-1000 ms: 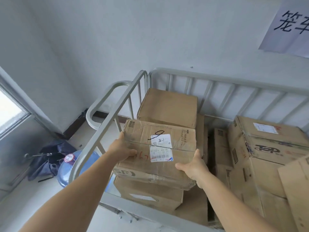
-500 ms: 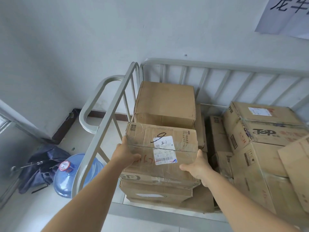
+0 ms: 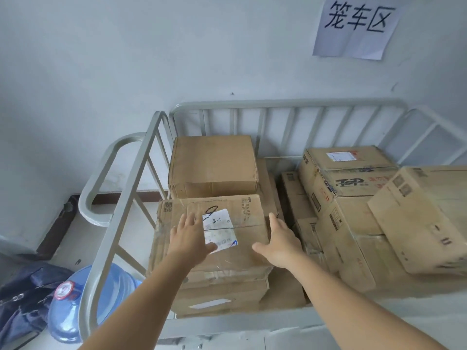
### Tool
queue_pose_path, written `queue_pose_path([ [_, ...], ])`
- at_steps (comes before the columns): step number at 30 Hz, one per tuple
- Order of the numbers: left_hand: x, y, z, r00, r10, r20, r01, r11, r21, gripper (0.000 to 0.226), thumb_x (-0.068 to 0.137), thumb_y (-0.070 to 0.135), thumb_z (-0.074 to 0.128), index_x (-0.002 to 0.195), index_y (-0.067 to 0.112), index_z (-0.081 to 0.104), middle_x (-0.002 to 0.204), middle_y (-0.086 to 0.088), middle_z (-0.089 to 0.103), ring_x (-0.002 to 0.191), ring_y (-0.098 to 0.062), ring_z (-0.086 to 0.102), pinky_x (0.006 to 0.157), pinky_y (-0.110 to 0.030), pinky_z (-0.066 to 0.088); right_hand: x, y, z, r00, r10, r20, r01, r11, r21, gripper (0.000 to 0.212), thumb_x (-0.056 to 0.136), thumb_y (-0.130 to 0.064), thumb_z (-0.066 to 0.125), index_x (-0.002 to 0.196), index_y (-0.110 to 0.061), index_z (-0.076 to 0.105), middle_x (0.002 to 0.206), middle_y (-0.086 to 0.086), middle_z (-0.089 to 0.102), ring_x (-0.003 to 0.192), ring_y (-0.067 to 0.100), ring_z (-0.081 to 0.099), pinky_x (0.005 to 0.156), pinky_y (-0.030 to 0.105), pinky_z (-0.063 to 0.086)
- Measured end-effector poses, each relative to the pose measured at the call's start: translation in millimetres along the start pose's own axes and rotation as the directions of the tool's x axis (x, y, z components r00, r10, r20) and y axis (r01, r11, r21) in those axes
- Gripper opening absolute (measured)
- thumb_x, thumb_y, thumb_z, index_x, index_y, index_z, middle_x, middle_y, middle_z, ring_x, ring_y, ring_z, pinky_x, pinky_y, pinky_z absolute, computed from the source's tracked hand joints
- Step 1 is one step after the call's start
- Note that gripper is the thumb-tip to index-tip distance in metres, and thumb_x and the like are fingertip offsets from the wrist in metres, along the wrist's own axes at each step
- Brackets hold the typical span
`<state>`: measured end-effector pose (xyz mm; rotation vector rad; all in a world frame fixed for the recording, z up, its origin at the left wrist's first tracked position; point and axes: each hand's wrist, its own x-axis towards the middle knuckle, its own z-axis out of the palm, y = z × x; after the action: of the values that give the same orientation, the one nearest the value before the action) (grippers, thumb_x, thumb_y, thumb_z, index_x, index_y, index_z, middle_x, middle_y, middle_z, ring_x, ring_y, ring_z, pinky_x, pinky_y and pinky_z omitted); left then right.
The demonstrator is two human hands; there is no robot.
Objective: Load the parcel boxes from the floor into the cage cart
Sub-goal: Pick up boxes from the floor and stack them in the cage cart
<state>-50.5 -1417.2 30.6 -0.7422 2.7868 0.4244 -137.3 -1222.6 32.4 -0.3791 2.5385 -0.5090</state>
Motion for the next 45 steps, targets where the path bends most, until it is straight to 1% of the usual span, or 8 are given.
queue_pose_path([
  [7, -22, 94, -6, 0.95, 0.312, 0.029, -0.313, 0.947, 0.068, 0.086, 0.09, 0.049, 0.058, 0.154, 0.016, 0.011, 0.159, -0.002, 0.02, 0.148, -0.022, 0.013, 0.119, -0.039, 0.018, -41, 58, -38, 0.989, -0.066, -0.133, 0.038, 0.979, -0.2, 0.09, 0.092, -0.051, 0.056, 0.157, -0.023, 0.001, 0.165, 0.0, 0.006, 0.151, 0.024, 0.007, 0.12, 0.045, 0.014],
  [15, -85, 210, 14, 0.823, 0.567, 0.045, -0.568, 0.817, 0.098, 0.08, 0.091, 0.046, 0.057, 0.154, 0.02, 0.015, 0.159, 0.001, 0.022, 0.148, -0.021, 0.014, 0.12, -0.04, 0.017, -123, 155, -75, 0.957, 0.054, -0.284, -0.109, 0.977, -0.184, 0.09, 0.09, -0.051, 0.058, 0.156, -0.022, 0.004, 0.164, -0.001, 0.009, 0.149, 0.024, 0.011, 0.119, 0.045, 0.015],
  [19, -132, 264, 33, 0.746, 0.662, 0.065, -0.665, 0.738, 0.116, 0.079, 0.091, 0.046, 0.056, 0.154, 0.019, 0.016, 0.157, 0.003, 0.025, 0.147, -0.018, 0.016, 0.117, -0.037, 0.017, -183, 210, -83, 0.937, 0.144, -0.319, -0.2, 0.969, -0.147, 0.09, 0.092, -0.051, 0.056, 0.157, -0.022, 0.0, 0.164, -0.001, 0.005, 0.15, 0.024, 0.006, 0.12, 0.046, 0.009],
  [23, -184, 313, 56, 0.67, 0.731, 0.127, -0.742, 0.655, 0.146, 0.081, 0.092, 0.047, 0.055, 0.155, 0.018, 0.011, 0.159, 0.0, 0.021, 0.147, -0.021, 0.016, 0.118, -0.038, 0.017, -244, 266, -78, 0.896, 0.234, -0.377, -0.288, 0.953, -0.093, 0.086, 0.091, -0.047, 0.058, 0.155, -0.019, 0.009, 0.161, 0.0, 0.013, 0.148, 0.024, 0.011, 0.118, 0.045, 0.016],
  [29, -255, 383, 98, 0.534, 0.811, 0.239, -0.845, 0.518, 0.131, 0.08, 0.092, 0.047, 0.056, 0.154, 0.019, 0.015, 0.159, -0.001, 0.022, 0.146, -0.021, 0.02, 0.12, -0.039, 0.017, -332, 351, -61, 0.808, 0.416, -0.417, -0.447, 0.894, 0.024, 0.081, 0.091, -0.047, 0.055, 0.154, -0.017, 0.013, 0.158, -0.001, 0.019, 0.146, 0.024, 0.016, 0.115, 0.043, 0.019],
  [35, -312, 454, 141, 0.367, 0.864, 0.345, -0.929, 0.36, 0.088, 0.079, 0.093, 0.044, 0.055, 0.154, 0.015, 0.014, 0.158, -0.003, 0.023, 0.145, -0.022, 0.022, 0.119, -0.036, 0.019, -401, 427, -46, 0.689, 0.615, -0.384, -0.611, 0.778, 0.149, 0.087, 0.091, -0.049, 0.055, 0.156, -0.019, 0.006, 0.163, -0.001, 0.01, 0.15, 0.025, 0.008, 0.119, 0.044, 0.014],
  [39, -330, 502, 176, 0.275, 0.875, 0.399, -0.961, 0.263, 0.086, 0.08, 0.092, 0.047, 0.056, 0.153, 0.015, 0.017, 0.156, -0.004, 0.029, 0.143, -0.022, 0.027, 0.117, -0.037, 0.023, -429, 472, -38, 0.592, 0.721, -0.361, -0.688, 0.685, 0.239, 0.086, 0.088, -0.05, 0.057, 0.154, -0.018, 0.012, 0.16, 0.0, 0.018, 0.147, 0.025, 0.016, 0.115, 0.043, 0.02],
  [45, -335, 582, 219, 0.123, 0.867, 0.483, -0.991, 0.083, 0.104, 0.077, 0.095, 0.046, 0.051, 0.154, 0.013, 0.014, 0.155, -0.003, 0.028, 0.142, -0.022, 0.028, 0.115, -0.036, 0.026, -445, 537, -44, 0.477, 0.822, -0.31, -0.782, 0.558, 0.276, 0.086, 0.089, -0.051, 0.057, 0.154, -0.016, 0.012, 0.16, 0.001, 0.018, 0.147, 0.025, 0.016, 0.115, 0.044, 0.021],
])
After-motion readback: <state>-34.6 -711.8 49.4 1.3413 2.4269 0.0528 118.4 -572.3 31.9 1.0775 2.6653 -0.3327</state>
